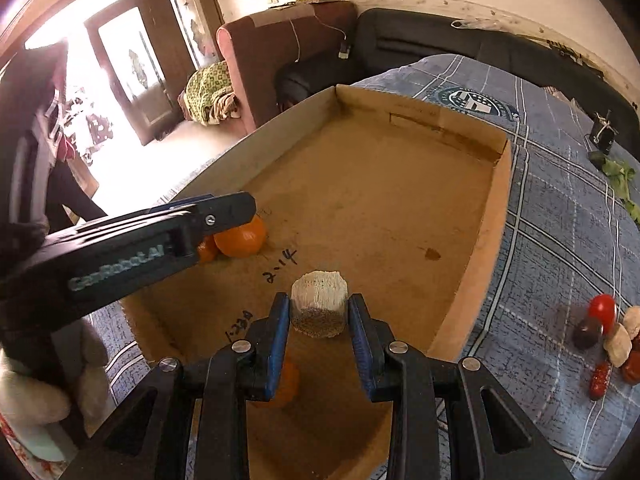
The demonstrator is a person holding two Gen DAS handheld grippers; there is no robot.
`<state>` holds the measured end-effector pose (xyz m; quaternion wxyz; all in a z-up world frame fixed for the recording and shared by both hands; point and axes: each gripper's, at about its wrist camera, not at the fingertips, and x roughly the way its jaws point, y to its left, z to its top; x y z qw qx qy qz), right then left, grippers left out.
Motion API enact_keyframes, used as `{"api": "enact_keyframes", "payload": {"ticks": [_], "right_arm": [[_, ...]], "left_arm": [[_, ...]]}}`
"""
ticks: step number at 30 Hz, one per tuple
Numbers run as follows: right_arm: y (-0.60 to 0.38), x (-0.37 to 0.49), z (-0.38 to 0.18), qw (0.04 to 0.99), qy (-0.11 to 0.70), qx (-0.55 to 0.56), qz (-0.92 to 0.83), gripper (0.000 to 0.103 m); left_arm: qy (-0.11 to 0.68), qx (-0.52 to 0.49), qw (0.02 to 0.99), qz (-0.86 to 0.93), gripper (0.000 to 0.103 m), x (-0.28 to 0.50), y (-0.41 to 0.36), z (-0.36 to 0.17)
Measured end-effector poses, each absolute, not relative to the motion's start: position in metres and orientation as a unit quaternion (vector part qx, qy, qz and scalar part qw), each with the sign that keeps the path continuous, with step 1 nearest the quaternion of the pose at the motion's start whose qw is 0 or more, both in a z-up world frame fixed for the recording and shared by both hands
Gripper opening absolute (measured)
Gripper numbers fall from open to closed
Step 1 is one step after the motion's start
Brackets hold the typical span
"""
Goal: Organize fruits
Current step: 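Carry the orange and beige cylinder into the tray and open both grippers, then move the left tool to the red tomato while the right reaches the large date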
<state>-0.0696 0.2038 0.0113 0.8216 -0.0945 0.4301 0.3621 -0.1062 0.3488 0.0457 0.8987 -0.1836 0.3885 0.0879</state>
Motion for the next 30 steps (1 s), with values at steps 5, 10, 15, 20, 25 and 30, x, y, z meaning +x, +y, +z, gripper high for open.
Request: {"api": "enact_keyframes", "payload": {"ticks": [5, 10, 15, 20, 25, 30], "right_arm": [[0.203, -0.071, 0.013, 0.817, 0.432, -0.088, 0.372, 0.034], [0.178, -0.078, 0.037, 0.828, 0.409, -0.054, 0.379, 0.051], [0.117, -0.082, 0.063, 0.854, 0.381, -0.011, 0.355, 0.059], [0.031, -0.083, 0.077, 0.884, 0.364, 0.022, 0.292, 0.066], [-0.07, -0.074, 0.075, 0.909, 0.366, 0.048, 0.195, 0.066], [-0.15, -0.061, 0.065, 0.913, 0.376, 0.1, 0.12, 0.066]], "left_arm": [[0.365, -0.201, 0.904, 0.097, 0.057, -0.127, 0.349, 0.065], [0.334, -0.209, 0.913, 0.107, 0.064, -0.151, 0.344, 0.088], [0.311, -0.222, 0.919, 0.097, 0.072, -0.169, 0.328, 0.106], [0.307, -0.209, 0.926, 0.067, 0.075, -0.169, 0.296, 0.115], [0.32, -0.19, 0.928, 0.028, 0.076, -0.156, 0.257, 0.113], [0.347, -0.166, 0.923, -0.014, 0.076, -0.138, 0.214, 0.1]]}}
